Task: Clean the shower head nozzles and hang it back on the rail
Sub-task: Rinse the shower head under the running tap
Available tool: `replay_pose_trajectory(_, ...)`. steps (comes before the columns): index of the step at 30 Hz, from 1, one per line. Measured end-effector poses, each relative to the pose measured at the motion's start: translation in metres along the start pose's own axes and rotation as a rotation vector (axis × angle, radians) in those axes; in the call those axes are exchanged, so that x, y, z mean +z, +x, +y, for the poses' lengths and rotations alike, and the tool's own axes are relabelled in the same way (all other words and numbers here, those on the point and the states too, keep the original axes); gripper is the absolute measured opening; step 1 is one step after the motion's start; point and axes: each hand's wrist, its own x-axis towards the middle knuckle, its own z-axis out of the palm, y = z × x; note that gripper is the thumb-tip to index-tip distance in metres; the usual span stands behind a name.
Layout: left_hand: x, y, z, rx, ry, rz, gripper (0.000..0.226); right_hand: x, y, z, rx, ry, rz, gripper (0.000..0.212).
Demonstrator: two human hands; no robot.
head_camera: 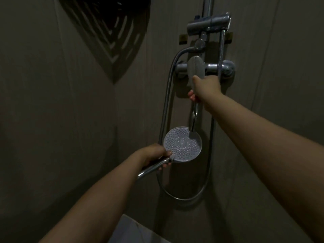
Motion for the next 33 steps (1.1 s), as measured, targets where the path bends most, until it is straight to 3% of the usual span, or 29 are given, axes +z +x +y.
replay_pose_trajectory(10,0.007,0.006,-0.015,-0.033,0.025,-0.048,0.028,0.003,-0.001,-0.008,0.057,-0.046,0.049,0.039)
replay_pose_trajectory(14,0.009,0.01,-0.018,-0.024,0.028,-0.034,0.03,-0.002,-0.009,-0.003,-0.018,-0.082,0.01,0.038)
replay_pose_trajectory(18,0.015,0.015,-0.023,0.069,0.099,0.043,0.032,-0.015,-0.053,0.073,-0.255,-0.425,-0.008,0.029)
replay_pose_trajectory(21,0.018,0.021,-0.029,0.115,0.24,0.11,0.045,-0.024,-0.079,0.139,-0.117,-0.655,-0.073,0.02)
replay_pose_trajectory(24,0.022,0.022,-0.035,0.113,0.262,0.097,0.037,-0.027,-0.073,0.14,-0.015,-0.417,-0.026,0.056)
replay_pose_trajectory(26,0.023,0.02,-0.035,0.109,0.266,0.1,0.033,-0.025,-0.059,0.109,-0.107,-0.251,0.002,0.065)
replay_pose_trajectory(30,0.024,0.021,-0.032,0.088,0.204,0.093,0.035,-0.012,-0.023,0.039,-0.256,-0.028,-0.102,0.051)
replay_pose_trajectory(33,0.026,0.022,-0.03,0.078,0.216,0.082,0.037,-0.004,-0.004,0.013,-0.166,0.065,-0.077,0.035)
